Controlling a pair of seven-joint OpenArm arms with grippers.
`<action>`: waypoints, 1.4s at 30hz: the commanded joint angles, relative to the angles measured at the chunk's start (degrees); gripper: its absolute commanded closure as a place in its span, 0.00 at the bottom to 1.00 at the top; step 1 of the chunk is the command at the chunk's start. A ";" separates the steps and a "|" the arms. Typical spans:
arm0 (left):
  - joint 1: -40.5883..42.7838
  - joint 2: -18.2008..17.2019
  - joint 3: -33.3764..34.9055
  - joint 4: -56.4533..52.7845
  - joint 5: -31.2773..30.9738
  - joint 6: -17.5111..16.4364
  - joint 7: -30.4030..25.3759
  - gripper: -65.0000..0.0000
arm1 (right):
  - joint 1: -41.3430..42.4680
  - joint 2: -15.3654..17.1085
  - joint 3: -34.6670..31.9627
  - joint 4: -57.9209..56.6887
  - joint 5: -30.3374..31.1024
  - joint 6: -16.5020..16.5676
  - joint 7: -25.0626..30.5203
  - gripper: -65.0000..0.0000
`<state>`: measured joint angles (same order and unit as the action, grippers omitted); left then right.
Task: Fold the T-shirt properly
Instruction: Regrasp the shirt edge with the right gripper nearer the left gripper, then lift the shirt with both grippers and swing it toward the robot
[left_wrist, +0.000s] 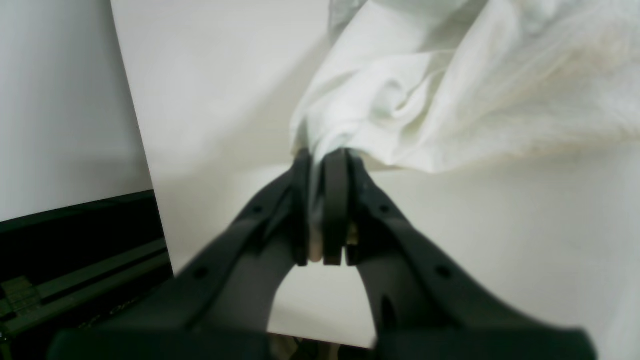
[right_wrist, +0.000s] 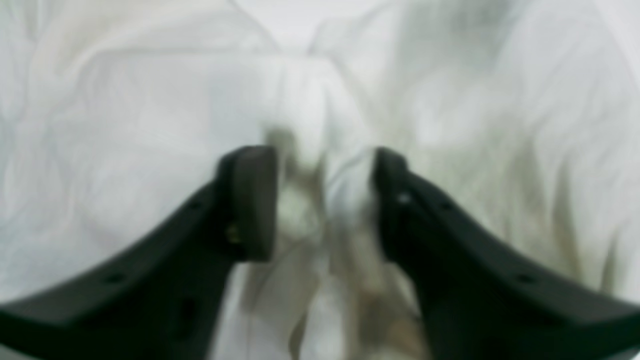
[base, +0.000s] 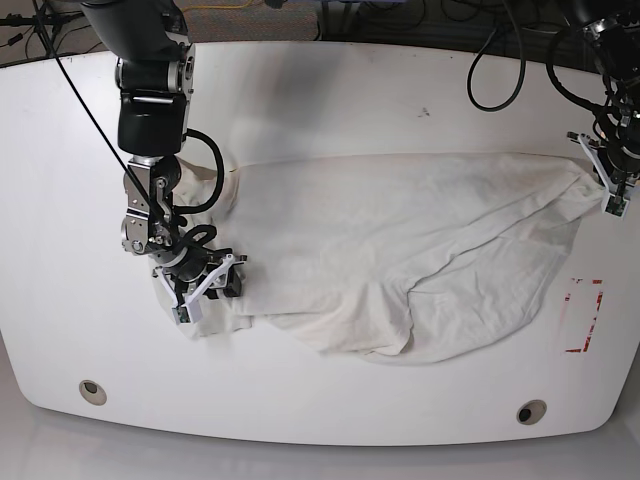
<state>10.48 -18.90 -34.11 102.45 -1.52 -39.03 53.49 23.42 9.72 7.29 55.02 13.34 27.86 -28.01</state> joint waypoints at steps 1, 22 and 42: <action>-0.50 -1.02 -0.31 0.80 -0.20 0.39 -0.79 0.99 | 1.68 0.53 0.14 0.93 0.77 0.14 1.33 0.83; -2.61 0.04 -0.31 0.80 -0.20 0.39 -0.79 0.99 | -5.18 0.53 0.23 10.07 0.85 -0.12 -1.92 1.00; -2.61 0.04 -0.22 0.80 -0.20 0.39 -0.79 0.99 | -6.76 0.79 0.49 8.32 0.77 -0.12 -1.66 1.00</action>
<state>8.43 -17.69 -34.11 102.41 -1.50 -38.87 53.49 15.42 10.00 7.51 62.83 13.80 27.49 -30.00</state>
